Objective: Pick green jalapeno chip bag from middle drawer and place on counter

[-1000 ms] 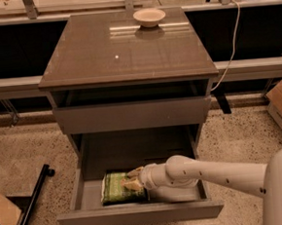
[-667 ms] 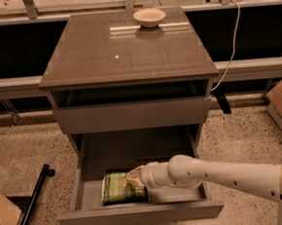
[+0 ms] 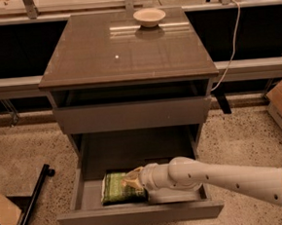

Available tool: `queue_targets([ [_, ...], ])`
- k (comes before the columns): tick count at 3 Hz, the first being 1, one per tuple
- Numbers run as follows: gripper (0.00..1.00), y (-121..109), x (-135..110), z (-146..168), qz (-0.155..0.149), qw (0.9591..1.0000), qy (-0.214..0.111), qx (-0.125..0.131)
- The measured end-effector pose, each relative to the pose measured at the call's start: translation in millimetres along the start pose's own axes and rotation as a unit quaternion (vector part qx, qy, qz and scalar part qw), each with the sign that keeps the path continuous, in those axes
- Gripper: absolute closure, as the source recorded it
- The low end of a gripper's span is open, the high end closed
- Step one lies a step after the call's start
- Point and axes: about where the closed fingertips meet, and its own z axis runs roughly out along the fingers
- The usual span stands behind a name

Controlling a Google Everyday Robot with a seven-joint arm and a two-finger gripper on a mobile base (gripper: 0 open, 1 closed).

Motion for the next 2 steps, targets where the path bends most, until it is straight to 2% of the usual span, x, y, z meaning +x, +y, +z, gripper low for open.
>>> queue_targets([
  [2, 0.34, 0, 0, 21, 0.000, 0.9997, -0.012, -0.021],
])
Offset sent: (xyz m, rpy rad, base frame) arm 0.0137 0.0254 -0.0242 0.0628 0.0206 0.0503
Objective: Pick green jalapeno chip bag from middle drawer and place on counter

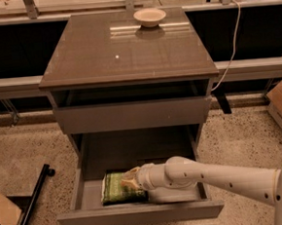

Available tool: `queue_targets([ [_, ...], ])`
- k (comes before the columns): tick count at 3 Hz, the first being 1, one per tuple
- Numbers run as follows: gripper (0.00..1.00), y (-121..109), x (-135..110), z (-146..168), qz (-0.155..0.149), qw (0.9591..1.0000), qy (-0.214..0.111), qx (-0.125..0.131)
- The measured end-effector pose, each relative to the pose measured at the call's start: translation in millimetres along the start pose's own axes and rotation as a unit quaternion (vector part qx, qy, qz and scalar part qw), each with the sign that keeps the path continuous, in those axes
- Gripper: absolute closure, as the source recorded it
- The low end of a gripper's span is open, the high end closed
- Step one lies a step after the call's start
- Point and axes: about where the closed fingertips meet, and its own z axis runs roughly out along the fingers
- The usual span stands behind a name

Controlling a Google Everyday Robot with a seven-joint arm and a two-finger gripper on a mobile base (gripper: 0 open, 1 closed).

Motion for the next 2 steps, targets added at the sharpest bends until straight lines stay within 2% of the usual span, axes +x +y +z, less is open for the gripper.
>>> queue_targets([
  [1, 0.11, 3.0, 6.9, 13.8, 0.004, 0.9998, 0.007, -0.016],
  [2, 0.00, 5.9, 15.4, 21.7, 0.011, 0.9995, 0.015, -0.025],
])
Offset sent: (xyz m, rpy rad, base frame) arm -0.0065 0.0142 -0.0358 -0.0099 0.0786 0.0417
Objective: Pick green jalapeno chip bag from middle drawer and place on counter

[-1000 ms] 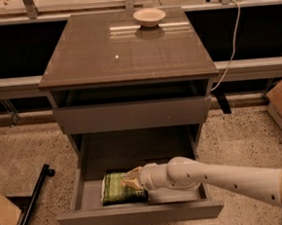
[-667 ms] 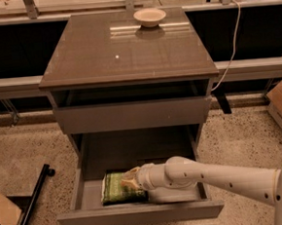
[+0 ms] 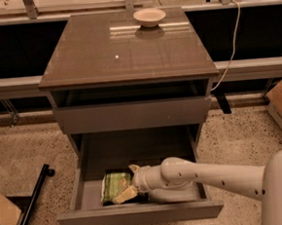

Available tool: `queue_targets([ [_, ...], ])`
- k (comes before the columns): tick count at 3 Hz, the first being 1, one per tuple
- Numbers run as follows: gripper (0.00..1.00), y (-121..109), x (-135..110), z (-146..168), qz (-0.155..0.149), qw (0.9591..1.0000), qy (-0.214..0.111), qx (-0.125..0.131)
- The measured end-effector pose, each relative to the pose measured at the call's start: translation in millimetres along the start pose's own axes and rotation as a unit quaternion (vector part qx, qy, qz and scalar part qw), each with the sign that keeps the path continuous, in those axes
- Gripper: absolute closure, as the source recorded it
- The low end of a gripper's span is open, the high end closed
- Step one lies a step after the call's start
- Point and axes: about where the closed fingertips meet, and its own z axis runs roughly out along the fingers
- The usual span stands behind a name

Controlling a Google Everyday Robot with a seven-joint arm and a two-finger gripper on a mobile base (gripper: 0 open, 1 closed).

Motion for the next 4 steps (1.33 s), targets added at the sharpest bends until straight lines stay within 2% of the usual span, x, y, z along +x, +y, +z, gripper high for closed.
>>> queue_targets([
  [2, 0.00, 1.2, 19.0, 17.5, 0.016, 0.9996, 0.018, -0.012],
  [3, 0.18, 1.0, 20.2, 18.5, 0.018, 0.9996, 0.018, -0.013],
  [4, 0.42, 1.4, 18.9, 17.6, 0.018, 0.9996, 0.018, -0.013],
])
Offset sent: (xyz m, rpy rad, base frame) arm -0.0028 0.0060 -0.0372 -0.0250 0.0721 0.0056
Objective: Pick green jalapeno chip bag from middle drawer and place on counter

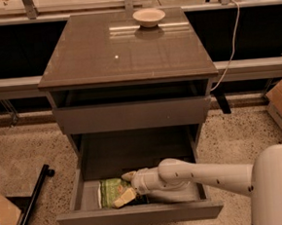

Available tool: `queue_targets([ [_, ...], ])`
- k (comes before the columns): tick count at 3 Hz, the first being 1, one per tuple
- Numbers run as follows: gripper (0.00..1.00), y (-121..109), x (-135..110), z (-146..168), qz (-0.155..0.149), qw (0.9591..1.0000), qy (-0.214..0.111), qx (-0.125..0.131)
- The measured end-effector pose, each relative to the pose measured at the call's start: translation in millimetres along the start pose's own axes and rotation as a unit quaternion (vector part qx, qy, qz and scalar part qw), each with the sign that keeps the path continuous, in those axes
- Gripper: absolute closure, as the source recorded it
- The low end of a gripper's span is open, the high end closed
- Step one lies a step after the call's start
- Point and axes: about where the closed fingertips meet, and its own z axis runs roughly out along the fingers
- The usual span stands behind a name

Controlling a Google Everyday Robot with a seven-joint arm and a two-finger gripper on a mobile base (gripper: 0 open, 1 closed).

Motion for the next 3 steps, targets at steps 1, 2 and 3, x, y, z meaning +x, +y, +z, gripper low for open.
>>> queue_targets([
  [1, 0.64, 1.0, -3.3, -2.3, 0.000, 1.0000, 0.000, 0.000],
  [2, 0.89, 1.6, -5.1, -3.6, 0.000, 1.0000, 0.000, 0.000],
  [3, 1.00, 1.7, -5.5, -3.9, 0.000, 1.0000, 0.000, 0.000],
])
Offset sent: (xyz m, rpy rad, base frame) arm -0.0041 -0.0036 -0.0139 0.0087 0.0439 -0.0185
